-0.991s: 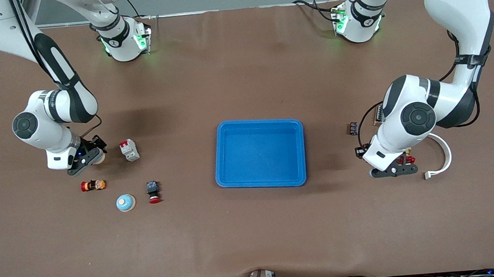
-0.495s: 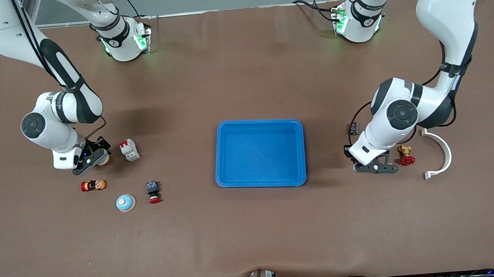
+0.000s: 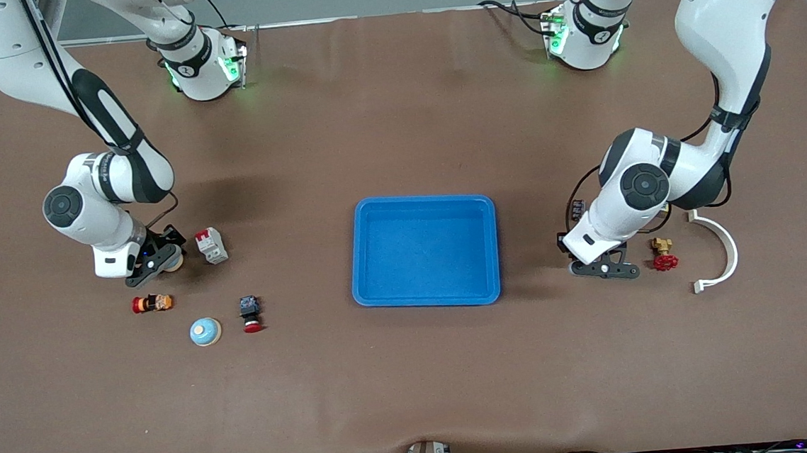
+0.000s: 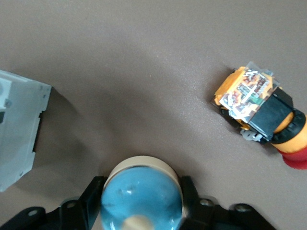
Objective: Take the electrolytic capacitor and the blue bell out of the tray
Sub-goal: 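Set the bell beside the breaker while the left gripper carries the capacitor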
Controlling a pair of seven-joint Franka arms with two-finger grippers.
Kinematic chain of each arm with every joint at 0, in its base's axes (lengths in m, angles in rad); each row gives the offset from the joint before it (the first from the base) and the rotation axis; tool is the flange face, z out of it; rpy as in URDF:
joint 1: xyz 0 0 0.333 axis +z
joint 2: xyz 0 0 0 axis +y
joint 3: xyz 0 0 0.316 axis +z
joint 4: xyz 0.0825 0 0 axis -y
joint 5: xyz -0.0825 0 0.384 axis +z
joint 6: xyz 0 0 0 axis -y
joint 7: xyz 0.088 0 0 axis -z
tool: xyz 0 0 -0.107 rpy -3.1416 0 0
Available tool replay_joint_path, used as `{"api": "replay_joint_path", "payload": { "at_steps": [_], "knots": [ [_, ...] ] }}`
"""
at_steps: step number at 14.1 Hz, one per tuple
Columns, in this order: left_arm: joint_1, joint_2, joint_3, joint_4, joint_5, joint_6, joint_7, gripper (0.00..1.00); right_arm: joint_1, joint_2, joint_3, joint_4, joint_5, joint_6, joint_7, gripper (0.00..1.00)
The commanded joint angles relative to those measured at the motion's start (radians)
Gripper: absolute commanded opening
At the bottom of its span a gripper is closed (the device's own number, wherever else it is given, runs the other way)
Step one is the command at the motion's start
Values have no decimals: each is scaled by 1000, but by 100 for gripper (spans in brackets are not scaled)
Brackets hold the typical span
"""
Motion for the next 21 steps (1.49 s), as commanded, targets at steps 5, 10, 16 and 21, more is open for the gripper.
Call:
{"api": "replay_joint_path", "payload": {
  "at_steps": [5, 10, 16, 21],
  "knots": [
    [31, 18, -5, -47, 48, 93, 6, 0, 0, -47, 3, 2, -4, -26, 10, 100],
    [31, 25, -3, -49, 57, 98, 5, 0, 18, -146, 6, 204, -1, -424, 104, 100],
    [46, 38, 0, -50, 63, 115, 5, 0, 101, -158, 6, 526, 1, -840, 333, 100],
    [51, 45, 1, -49, 63, 119, 5, 0, 158, -219, 6, 612, 1, -962, 568, 100]
  ]
}}
